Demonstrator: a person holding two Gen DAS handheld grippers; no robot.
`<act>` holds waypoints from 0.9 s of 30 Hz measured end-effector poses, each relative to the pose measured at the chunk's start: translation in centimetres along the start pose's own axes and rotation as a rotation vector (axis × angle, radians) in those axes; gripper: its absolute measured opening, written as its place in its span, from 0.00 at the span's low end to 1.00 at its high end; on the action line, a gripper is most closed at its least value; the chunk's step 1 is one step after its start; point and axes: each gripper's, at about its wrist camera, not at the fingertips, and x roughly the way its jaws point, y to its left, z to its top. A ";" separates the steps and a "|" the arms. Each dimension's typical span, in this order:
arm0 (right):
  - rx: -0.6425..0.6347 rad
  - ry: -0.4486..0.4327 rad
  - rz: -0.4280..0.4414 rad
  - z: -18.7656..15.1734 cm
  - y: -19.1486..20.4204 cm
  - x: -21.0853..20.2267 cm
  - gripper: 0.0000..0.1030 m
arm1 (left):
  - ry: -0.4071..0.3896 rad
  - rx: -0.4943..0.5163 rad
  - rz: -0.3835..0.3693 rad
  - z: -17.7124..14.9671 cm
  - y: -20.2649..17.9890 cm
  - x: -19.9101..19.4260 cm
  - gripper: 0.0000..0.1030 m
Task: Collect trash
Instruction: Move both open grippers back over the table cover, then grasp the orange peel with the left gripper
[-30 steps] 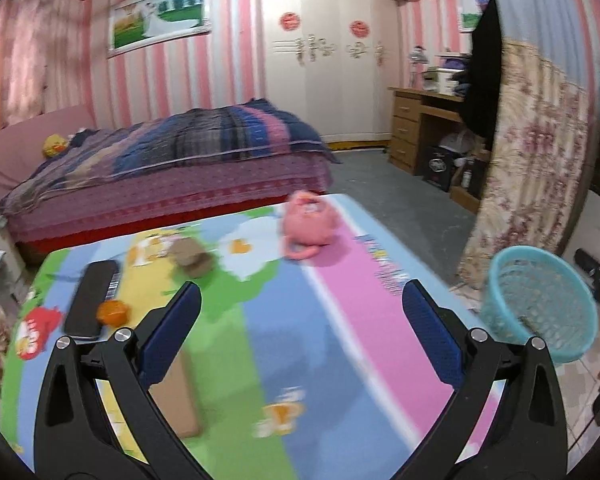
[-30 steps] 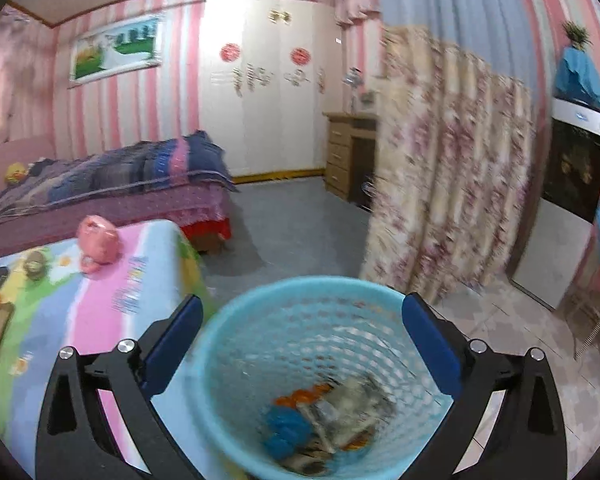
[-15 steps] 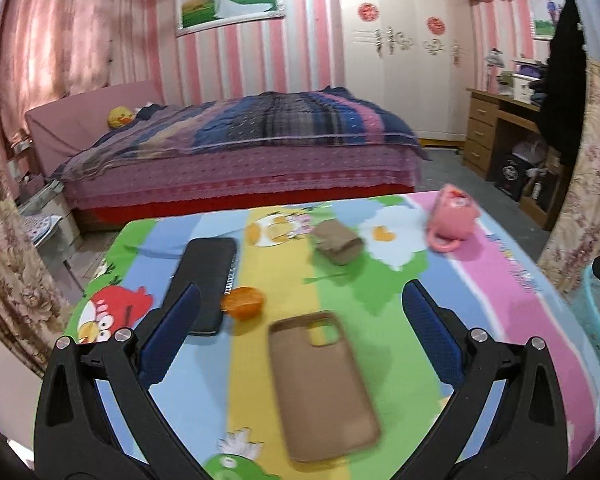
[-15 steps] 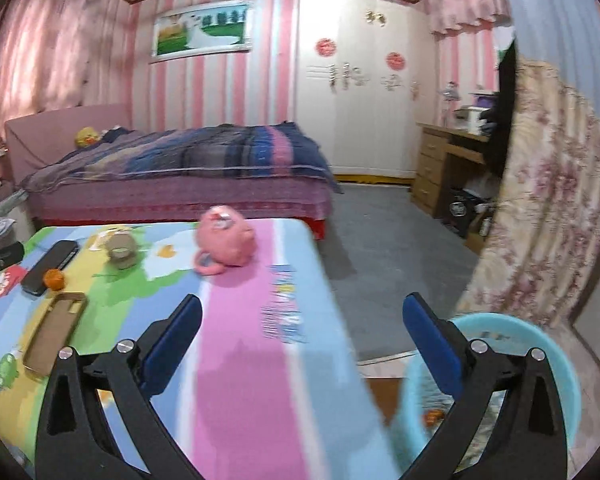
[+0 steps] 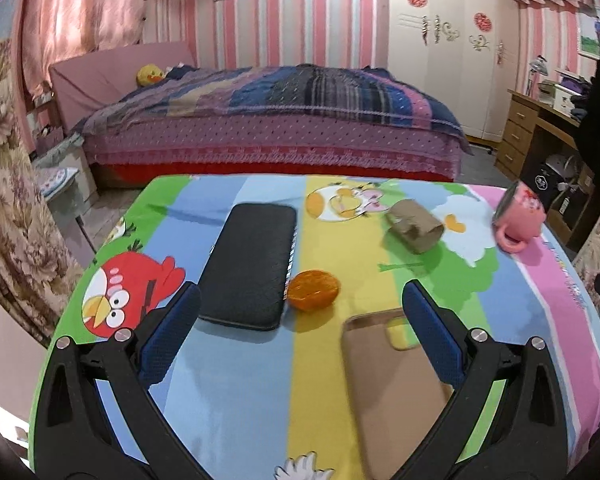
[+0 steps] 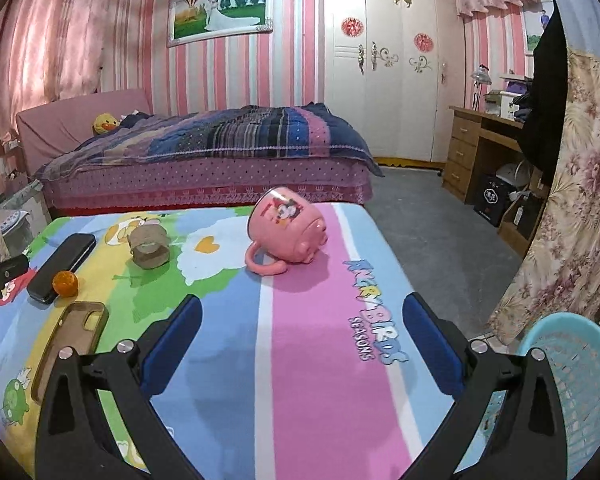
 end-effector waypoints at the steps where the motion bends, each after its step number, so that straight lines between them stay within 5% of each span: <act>1: -0.001 0.005 0.003 -0.1 0.1 0.2 0.95 | 0.009 -0.008 0.004 -0.1 0.2 0.4 0.95; 10: -0.055 0.052 -0.009 -0.1 1.1 1.5 0.95 | 0.101 -0.049 -0.004 -0.9 1.8 5.3 0.94; 16: -0.034 0.088 0.012 -0.4 0.8 2.5 0.95 | 0.093 -0.023 -0.010 -0.3 0.4 7.1 0.91; 25: -0.018 0.107 0.009 -0.7 0.5 3.2 0.95 | 0.113 0.050 -0.014 -0.2 -1.8 8.2 0.65; 27: -0.012 0.110 0.012 -0.8 0.5 3.4 0.95 | 0.117 0.066 -0.023 -0.3 -2.1 8.2 0.50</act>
